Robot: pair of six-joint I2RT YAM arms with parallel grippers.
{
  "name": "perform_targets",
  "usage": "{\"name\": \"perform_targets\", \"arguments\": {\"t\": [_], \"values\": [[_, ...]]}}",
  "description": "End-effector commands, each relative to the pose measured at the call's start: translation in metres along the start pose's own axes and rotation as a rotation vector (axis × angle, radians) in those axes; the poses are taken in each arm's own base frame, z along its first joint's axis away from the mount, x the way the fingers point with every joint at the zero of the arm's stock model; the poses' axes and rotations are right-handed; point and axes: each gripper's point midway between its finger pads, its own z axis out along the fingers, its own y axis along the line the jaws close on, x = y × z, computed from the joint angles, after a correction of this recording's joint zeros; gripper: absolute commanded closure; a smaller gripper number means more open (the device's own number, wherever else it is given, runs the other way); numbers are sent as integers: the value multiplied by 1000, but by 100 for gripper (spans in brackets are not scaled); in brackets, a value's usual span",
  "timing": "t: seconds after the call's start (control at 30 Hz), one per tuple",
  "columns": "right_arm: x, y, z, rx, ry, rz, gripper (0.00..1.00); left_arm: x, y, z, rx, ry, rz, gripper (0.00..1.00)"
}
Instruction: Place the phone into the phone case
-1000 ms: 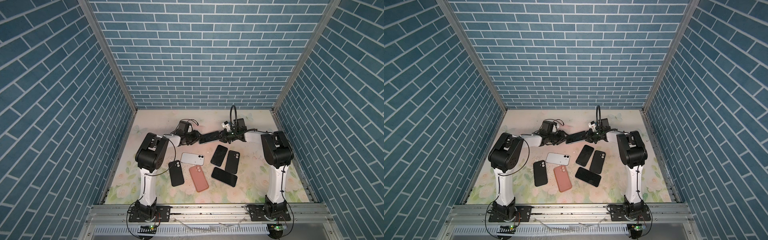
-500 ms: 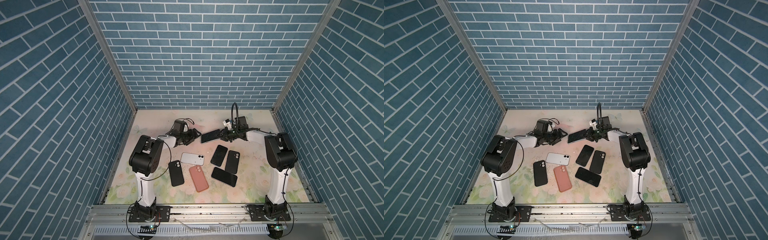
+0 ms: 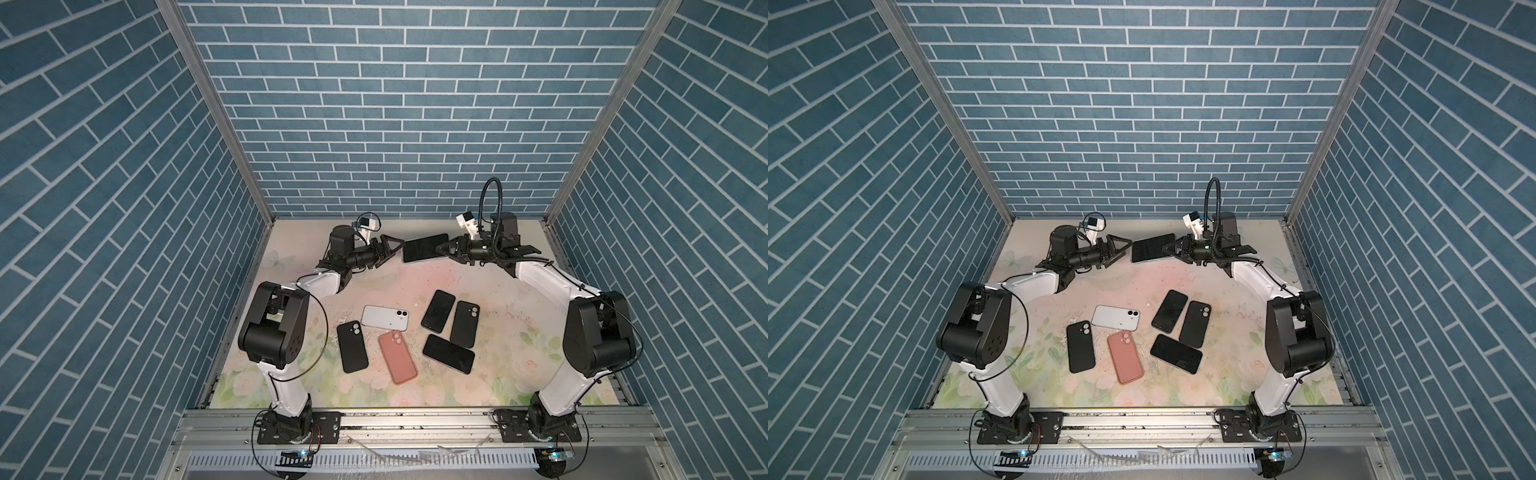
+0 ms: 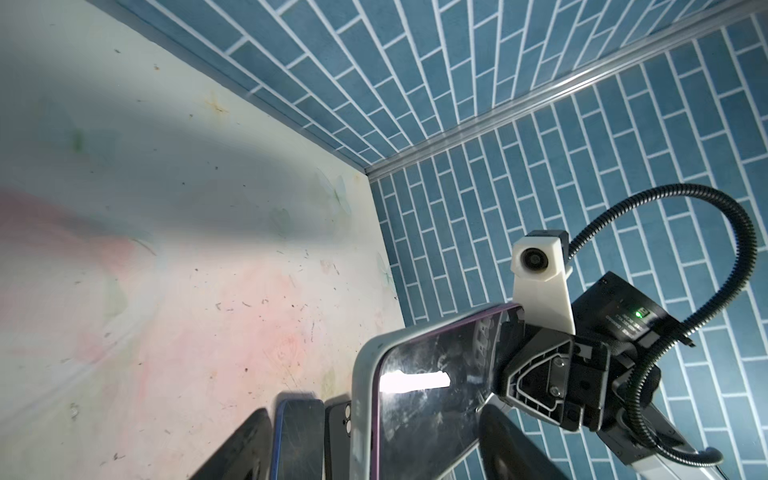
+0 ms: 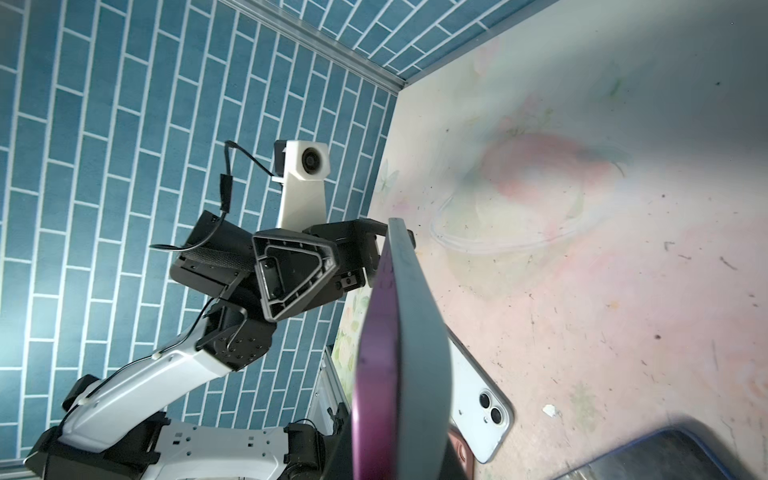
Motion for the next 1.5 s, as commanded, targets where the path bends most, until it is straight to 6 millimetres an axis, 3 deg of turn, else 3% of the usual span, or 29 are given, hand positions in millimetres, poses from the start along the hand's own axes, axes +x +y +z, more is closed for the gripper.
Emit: {"name": "perform_targets", "arguments": {"t": [0.0, 0.2, 0.5, 0.8, 0.9, 1.1, 1.2, 1.23, 1.47], "values": [[-4, 28, -8, -50, -8, -66, 100, 6, -19, 5, 78, 17, 27, 27], [5, -10, 2, 94, 28, -51, 100, 12, 17, 8, -54, -2, 12, 24], [3, -69, 39, 150, 83, 39, 100, 23, 97, 0, -362, -30, -37, 23], [8, -109, 78, 154, 152, 98, 100, 36, 141, 2, -476, -8, -98, 23], [13, -121, 83, 180, 173, 111, 99, 38, 150, 7, -481, -5, -112, 23], [23, -153, 77, 343, 213, 99, 84, 39, 164, 13, -498, 5, -122, 24], [23, -159, 71, 407, 226, 78, 82, 41, 169, 16, -502, 6, -127, 24], [29, -173, 73, 434, 247, 93, 81, 41, 169, 17, -500, 4, -130, 25], [35, -196, 69, 524, 274, 82, 71, 43, 173, 20, -505, 2, -134, 30]]}}
